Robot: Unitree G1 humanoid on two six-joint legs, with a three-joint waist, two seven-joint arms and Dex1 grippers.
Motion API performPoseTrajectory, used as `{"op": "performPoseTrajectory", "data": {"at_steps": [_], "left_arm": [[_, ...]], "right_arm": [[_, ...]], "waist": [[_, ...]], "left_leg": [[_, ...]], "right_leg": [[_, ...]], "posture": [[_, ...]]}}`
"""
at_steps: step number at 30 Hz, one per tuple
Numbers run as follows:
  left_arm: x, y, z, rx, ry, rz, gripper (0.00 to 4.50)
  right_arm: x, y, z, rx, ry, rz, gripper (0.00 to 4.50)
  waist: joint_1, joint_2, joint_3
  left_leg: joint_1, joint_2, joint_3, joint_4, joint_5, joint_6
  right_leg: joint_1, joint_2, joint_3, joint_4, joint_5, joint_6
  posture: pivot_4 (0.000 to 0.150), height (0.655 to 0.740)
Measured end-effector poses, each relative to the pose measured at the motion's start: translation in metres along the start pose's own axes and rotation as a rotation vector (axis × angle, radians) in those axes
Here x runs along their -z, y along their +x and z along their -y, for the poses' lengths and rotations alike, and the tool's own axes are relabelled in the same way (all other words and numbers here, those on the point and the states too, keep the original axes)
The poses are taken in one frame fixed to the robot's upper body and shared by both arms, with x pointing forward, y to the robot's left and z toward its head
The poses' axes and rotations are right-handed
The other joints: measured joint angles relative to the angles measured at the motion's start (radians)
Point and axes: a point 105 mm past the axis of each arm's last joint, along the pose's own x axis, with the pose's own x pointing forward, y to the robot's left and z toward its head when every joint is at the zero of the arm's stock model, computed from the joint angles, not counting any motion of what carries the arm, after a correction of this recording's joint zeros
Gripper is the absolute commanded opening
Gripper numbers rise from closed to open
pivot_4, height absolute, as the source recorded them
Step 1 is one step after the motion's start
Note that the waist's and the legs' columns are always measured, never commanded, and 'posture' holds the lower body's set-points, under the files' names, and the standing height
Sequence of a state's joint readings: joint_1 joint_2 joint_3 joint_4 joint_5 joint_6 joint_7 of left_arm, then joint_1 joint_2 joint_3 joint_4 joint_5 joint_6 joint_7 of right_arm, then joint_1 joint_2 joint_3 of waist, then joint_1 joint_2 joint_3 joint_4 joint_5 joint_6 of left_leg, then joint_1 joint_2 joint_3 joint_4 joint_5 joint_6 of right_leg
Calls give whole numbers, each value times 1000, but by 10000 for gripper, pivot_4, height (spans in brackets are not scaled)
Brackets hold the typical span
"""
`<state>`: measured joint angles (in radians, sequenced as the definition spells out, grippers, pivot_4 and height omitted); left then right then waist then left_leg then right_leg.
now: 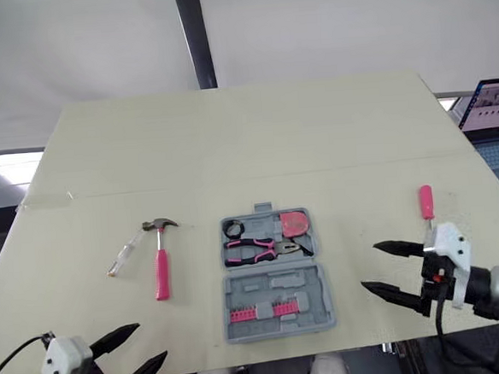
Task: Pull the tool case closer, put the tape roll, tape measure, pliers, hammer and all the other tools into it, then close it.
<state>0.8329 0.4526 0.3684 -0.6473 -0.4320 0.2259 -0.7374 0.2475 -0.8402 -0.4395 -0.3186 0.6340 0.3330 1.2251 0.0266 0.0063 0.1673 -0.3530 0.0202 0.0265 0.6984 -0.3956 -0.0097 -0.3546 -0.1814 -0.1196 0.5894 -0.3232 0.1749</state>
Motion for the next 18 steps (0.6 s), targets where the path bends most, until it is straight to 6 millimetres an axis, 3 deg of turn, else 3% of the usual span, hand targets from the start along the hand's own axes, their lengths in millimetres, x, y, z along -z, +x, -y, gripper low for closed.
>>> {"op": "performPoseTrajectory", "data": {"at_steps": [4, 6, 11, 18], "left_arm": [[-7, 5, -2, -25, -14, 3, 44215], [-19, 6, -11, -63, -6, 18, 44215], [-40, -8, -63, -193, 58, -10, 44215], [-44, -3, -120, -250, 71, -56, 44215]], "right_arm": [[-2, 1, 0, -34, 9, 13, 44521], [-7, 4, 5, -37, -5, 26, 44521], [-4, 12, 7, -81, 25, 11, 44521], [-8, 19, 12, -95, 28, 9, 44521]], "waist": [[-2, 0, 0], [-1, 0, 0], [-2, 1, 0], [-1, 1, 0]], "left_leg": [[0, 0, 0, 0, 0, 0], [1, 0, 0, 1, 0, 0], [1, 0, 0, 0, 0, -1], [0, 0, 0, 0, 1, -1]], "right_leg": [[0, 0, 0, 0, 0, 0], [0, 0, 0, 1, 0, 0], [0, 0, 0, 1, 0, 0], [-1, 1, 0, 2, 0, 0]], "posture": [[1500, 7400], [1500, 7400], [1500, 7400], [1500, 7400]]}}
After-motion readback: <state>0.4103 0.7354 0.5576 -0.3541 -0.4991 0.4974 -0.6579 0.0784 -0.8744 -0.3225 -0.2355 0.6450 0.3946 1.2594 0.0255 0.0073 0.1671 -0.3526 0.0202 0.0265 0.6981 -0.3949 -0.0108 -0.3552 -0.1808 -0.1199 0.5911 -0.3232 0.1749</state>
